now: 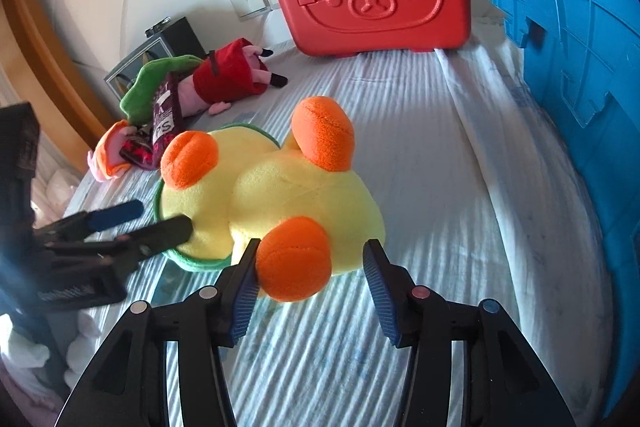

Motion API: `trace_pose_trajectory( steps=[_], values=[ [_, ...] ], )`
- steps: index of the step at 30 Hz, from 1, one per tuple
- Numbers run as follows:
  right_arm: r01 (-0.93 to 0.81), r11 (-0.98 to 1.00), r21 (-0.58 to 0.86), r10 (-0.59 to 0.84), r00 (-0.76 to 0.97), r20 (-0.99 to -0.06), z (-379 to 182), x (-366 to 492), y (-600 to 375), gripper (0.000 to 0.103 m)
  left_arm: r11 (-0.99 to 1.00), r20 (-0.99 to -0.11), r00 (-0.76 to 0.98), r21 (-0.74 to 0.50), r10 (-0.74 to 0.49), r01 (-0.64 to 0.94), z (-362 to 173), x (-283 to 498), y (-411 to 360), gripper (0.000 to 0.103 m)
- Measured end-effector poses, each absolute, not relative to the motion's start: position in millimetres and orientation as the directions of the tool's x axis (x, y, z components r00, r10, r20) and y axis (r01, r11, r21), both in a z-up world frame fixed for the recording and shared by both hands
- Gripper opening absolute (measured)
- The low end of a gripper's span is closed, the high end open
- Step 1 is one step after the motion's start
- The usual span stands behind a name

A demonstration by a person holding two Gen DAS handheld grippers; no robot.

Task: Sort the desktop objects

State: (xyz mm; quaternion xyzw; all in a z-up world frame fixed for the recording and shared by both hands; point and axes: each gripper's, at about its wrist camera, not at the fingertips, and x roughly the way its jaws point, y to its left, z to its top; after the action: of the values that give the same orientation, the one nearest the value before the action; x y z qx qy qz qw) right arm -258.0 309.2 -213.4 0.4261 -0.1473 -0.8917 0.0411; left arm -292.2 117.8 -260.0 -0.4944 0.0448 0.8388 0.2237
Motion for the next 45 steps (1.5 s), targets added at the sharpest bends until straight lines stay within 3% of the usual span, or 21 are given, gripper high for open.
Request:
trace_pose_trajectory(
  steps=[7,9,12,19,29,37,45],
  values=[
    [-0.012,-0.958,0.286,-0.212,-0.643,-0.736,-210.4,-264.7,302.2,0.047,-0.895,-0.835,-0.465,-0.070,0.295,-0.441,-266.4,-288.4,130.5,0.097],
    [-0.010,-0.965,0.263,-0.197,-0.637,-0.746,-211.4,-270.1,297.8,0.032,-0.881,-0.836,-0.451,-0.077,0.312,-0.466,-266.8,-286.5,133.7,0.076],
    [0.001,-0.973,0.232,-0.179,-0.641,-0.746,-207.3,-270.5,291.9,0.030,-0.884,-0.827,-0.477,-0.050,0.298,-0.465,-259.5,-280.1,135.9,0.068],
    [0.060,-0.971,0.231,-0.204,-0.711,-0.673,-165.2,-251.7,288.9,0.029,-0.905,-0.749,-0.594,-0.016,0.293,-0.425,-202.7,-254.4,125.5,0.067],
    [0.138,-0.977,0.161,-0.199,-0.855,-0.480,-45.0,-182.8,263.2,0.029,-0.914,-0.569,-0.751,-0.003,0.335,-0.405,-77.8,-183.8,101.4,0.068],
    [0.032,-0.996,0.087,-0.061,-0.934,-0.353,30.1,-90.4,254.6,0.029,-0.866,-0.433,-0.779,-0.009,0.454,-0.500,-6.8,-108.0,106.8,0.068],
    [-0.113,-0.992,0.048,0.098,-0.965,-0.242,82.5,-4.9,296.7,0.029,-0.782,-0.329,-0.739,0.005,0.588,-0.624,42.6,-50.0,169.6,0.069]
  ],
)
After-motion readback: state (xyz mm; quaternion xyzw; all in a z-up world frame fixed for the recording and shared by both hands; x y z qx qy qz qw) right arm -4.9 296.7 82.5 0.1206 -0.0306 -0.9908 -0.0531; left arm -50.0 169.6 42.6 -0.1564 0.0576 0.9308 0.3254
